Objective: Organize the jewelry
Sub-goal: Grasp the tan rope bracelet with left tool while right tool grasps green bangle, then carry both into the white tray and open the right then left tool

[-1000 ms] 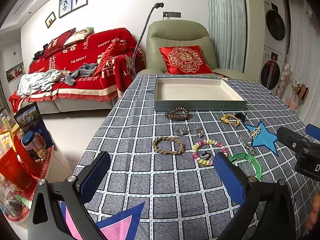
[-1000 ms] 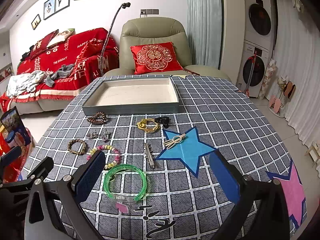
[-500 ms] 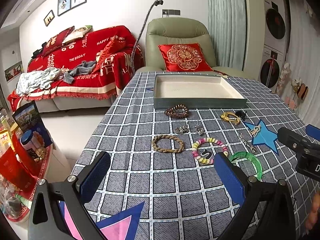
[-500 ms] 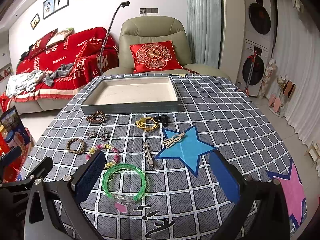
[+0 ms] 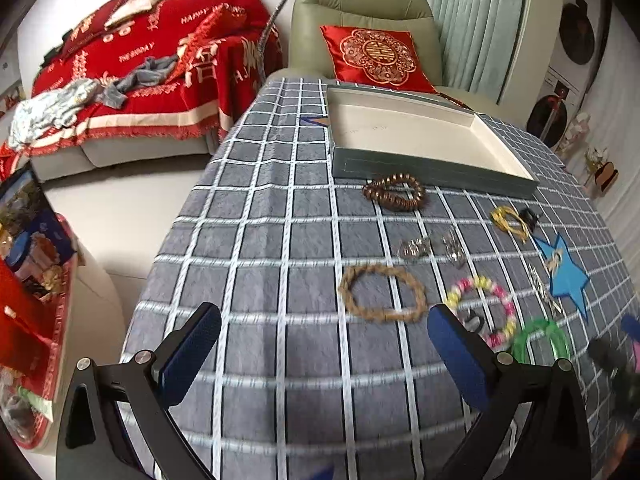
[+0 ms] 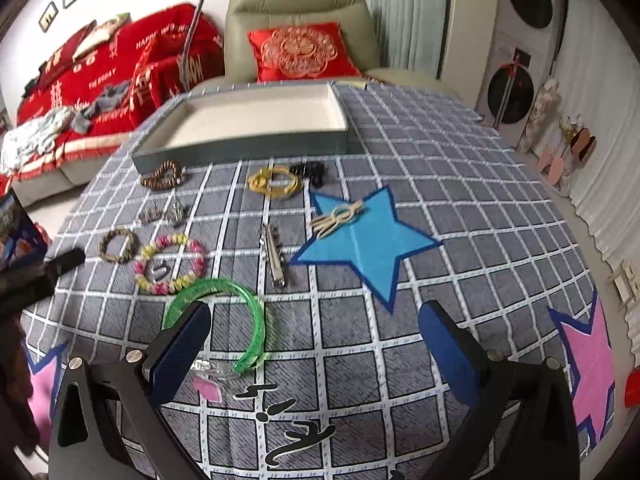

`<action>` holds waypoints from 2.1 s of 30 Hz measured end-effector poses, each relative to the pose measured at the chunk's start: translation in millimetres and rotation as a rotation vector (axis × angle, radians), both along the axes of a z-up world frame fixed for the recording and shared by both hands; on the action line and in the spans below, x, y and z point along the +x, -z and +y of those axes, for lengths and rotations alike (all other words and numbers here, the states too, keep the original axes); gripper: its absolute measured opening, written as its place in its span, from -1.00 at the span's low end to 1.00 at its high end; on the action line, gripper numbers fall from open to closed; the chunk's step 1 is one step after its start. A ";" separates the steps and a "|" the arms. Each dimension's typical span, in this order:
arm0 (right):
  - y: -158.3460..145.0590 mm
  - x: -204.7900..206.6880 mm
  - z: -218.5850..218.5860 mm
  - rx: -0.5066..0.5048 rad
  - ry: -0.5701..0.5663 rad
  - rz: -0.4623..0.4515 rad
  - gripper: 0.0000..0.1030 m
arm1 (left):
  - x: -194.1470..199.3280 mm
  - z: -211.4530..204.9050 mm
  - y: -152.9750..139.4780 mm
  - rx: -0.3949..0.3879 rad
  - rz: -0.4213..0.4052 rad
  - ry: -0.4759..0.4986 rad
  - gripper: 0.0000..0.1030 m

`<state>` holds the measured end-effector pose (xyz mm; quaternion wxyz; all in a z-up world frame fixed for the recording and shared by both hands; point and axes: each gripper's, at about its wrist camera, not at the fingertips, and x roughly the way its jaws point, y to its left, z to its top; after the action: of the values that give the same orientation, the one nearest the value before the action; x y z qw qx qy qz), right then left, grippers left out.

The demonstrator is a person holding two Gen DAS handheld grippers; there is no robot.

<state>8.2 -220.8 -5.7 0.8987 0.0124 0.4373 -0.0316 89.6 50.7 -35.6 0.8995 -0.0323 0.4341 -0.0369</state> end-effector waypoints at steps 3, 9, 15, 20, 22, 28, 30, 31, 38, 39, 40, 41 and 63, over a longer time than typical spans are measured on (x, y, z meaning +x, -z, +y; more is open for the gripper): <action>7.1 6.3 4.4 0.002 -0.026 0.036 1.00 | 19.2 -2.1 7.5 0.011 0.035 0.034 0.95; 23.6 23.8 11.0 -0.010 -0.053 0.117 0.74 | 37.2 -10.4 24.7 0.014 0.105 0.106 0.53; 36.9 31.5 19.2 -0.009 -0.069 0.187 0.26 | 30.3 -29.5 20.8 0.047 0.082 0.191 -0.03; 32.7 28.7 27.7 0.002 -0.094 0.199 -0.79 | 23.9 -41.6 17.1 0.055 0.071 0.257 -0.60; 32.1 28.3 28.9 0.019 -0.100 0.206 -0.85 | 21.4 -39.2 15.3 0.013 0.078 0.266 -0.61; 16.8 27.8 16.4 0.092 -0.080 0.169 -0.85 | 13.2 -29.7 -10.3 -0.075 0.037 0.272 -0.61; 5.7 31.6 11.3 0.113 -0.081 0.150 -0.85 | 13.8 -28.9 -22.5 -0.090 0.017 0.275 -0.61; -2.0 35.2 8.1 0.121 -0.083 0.139 -0.85 | 15.7 -27.9 -30.5 -0.100 0.005 0.277 -0.61; -44.7 76.8 -5.6 0.169 -0.109 0.096 -0.85 | 47.2 -29.3 -78.6 -0.155 -0.051 0.286 -0.61; -51.1 85.6 -6.3 0.165 -0.116 0.089 -0.85 | 53.4 -30.2 -84.3 -0.155 -0.061 0.284 -0.61; -56.8 94.5 -5.6 0.158 -0.122 0.082 -0.85 | 63.2 -31.6 -91.3 -0.153 -0.074 0.282 -0.61; -63.2 105.3 -5.8 0.149 -0.128 0.074 -0.85 | 71.2 -32.7 -96.4 -0.149 -0.085 0.279 -0.61; -0.1 354.1 -7.7 0.157 -0.022 0.171 -0.85 | 289.4 -74.1 -7.5 -0.039 0.074 0.156 -0.61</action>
<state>362.2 -228.6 -5.6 0.8546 0.0753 0.5136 0.0115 379.1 -23.4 -28.0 0.8764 -0.0171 0.4676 -0.1139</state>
